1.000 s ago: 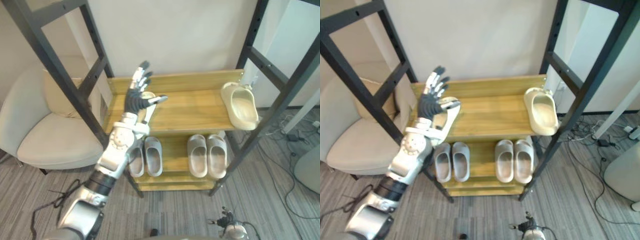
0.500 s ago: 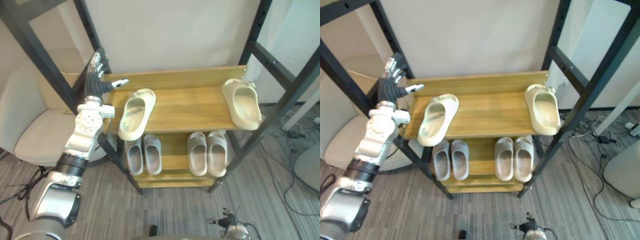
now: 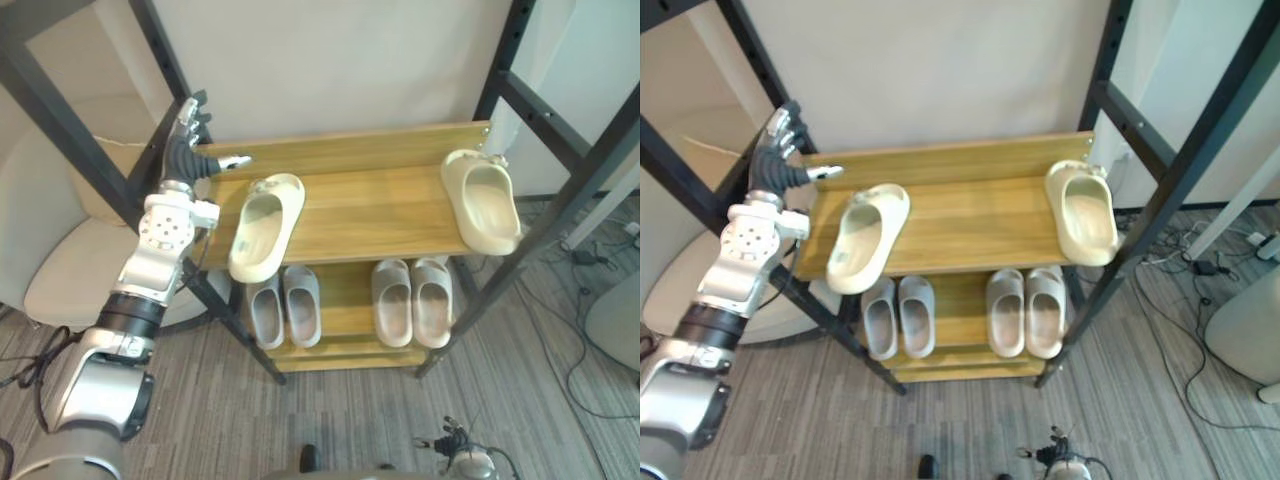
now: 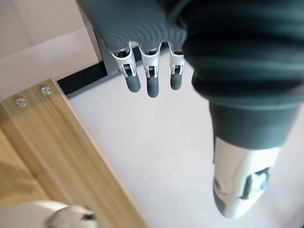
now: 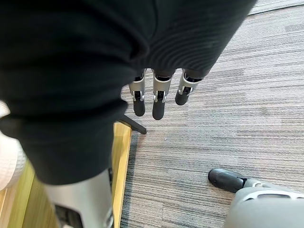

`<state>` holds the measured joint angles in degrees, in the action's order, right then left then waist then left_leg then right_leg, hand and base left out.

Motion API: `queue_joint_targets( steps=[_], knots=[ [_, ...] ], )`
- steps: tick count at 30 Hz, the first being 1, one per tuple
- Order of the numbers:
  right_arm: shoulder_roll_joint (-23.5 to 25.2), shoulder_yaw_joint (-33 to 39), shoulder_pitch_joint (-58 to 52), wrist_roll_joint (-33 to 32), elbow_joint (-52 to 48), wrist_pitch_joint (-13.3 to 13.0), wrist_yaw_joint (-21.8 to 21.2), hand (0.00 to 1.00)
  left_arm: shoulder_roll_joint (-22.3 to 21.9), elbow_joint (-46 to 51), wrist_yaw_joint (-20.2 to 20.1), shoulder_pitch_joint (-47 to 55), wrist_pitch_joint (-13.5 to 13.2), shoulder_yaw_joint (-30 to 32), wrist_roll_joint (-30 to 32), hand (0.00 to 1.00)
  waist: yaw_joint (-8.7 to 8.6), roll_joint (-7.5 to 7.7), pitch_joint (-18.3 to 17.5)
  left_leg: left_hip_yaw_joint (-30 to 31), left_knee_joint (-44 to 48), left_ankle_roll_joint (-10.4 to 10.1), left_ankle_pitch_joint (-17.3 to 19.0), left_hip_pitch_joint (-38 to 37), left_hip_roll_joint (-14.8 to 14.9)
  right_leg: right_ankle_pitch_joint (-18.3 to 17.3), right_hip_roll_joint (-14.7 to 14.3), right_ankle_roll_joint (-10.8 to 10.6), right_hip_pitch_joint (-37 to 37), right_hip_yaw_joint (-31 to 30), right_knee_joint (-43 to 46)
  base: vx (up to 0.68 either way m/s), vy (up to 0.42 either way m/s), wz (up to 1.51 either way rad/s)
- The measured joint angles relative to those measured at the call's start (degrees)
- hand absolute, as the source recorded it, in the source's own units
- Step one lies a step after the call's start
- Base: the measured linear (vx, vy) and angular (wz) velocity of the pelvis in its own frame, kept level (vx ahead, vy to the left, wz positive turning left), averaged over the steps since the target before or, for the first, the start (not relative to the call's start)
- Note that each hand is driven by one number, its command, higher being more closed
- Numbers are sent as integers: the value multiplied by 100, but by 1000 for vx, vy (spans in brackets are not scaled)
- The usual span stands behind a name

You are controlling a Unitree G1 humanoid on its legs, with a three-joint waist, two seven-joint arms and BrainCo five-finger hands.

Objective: Organize the slippers on the shoe rack

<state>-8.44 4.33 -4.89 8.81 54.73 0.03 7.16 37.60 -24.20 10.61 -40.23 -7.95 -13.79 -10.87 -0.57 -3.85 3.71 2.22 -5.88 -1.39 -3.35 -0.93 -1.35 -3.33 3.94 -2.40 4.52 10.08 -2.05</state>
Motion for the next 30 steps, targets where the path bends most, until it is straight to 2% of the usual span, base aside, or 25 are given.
queue_joint_targets(
  steps=[6, 15, 30],
  knots=[
    [-2, 10, -19, -5, -45, -5, -6, 0, 193, -254, -197, -191, 119, -200, 357, 0, 0, -33, 24, -66, 0, -6, 4, 87, 37, -9, -23, 15, -154, -87, 83, -16, -7, -6],
    [-8, 56, -134, -5, -228, -24, -34, 0, 325, -513, -287, -191, 219, -329, 1250, 0, 3, -65, 41, -147, -1, -44, 29, 86, 88, -8, -66, 42, -197, -162, 95, -10, -11, -5],
    [-14, 73, -247, -7, -436, -51, -73, 0, 338, -866, -351, -221, 261, -369, 1983, 0, 4, -105, 63, -188, -1, -79, 52, 98, 159, -40, -116, 87, -265, -188, 175, 0, -4, -1]
  ],
)
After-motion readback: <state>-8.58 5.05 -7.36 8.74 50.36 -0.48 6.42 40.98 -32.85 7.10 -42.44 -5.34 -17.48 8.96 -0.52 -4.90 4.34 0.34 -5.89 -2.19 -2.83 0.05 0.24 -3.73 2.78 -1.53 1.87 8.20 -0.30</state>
